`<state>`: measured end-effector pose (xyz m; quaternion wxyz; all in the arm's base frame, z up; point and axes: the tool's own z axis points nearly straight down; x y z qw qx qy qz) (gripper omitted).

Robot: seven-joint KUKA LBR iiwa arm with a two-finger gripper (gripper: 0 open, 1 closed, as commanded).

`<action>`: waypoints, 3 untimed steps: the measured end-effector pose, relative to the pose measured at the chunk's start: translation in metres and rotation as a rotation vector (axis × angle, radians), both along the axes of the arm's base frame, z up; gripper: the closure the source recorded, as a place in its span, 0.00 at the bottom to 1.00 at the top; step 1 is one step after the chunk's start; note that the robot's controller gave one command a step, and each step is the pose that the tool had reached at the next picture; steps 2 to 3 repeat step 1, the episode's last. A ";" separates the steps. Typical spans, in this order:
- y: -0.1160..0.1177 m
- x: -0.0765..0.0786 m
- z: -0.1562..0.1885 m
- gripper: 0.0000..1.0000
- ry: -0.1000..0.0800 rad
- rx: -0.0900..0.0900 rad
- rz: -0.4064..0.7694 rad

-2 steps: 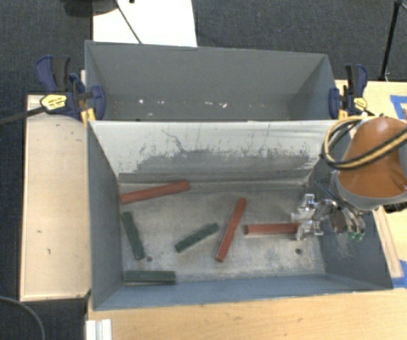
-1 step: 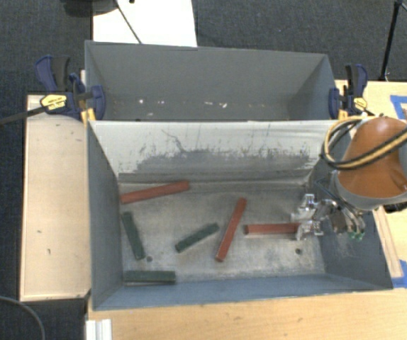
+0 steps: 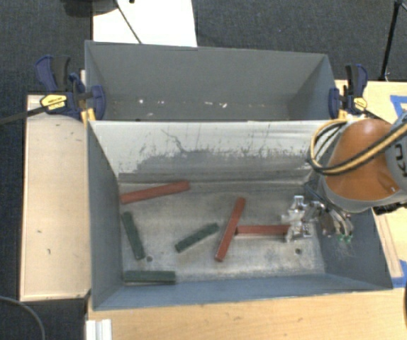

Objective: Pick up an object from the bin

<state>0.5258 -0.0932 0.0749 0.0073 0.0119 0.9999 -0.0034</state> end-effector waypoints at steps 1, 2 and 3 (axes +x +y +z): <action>-0.028 0.027 0.165 1.00 0.007 0.005 0.036; -0.028 0.027 0.165 1.00 0.007 0.005 0.036; -0.028 0.027 0.165 1.00 0.007 0.005 0.036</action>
Offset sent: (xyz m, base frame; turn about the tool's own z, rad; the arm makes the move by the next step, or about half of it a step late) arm 0.0000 0.0000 0.0000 0.0000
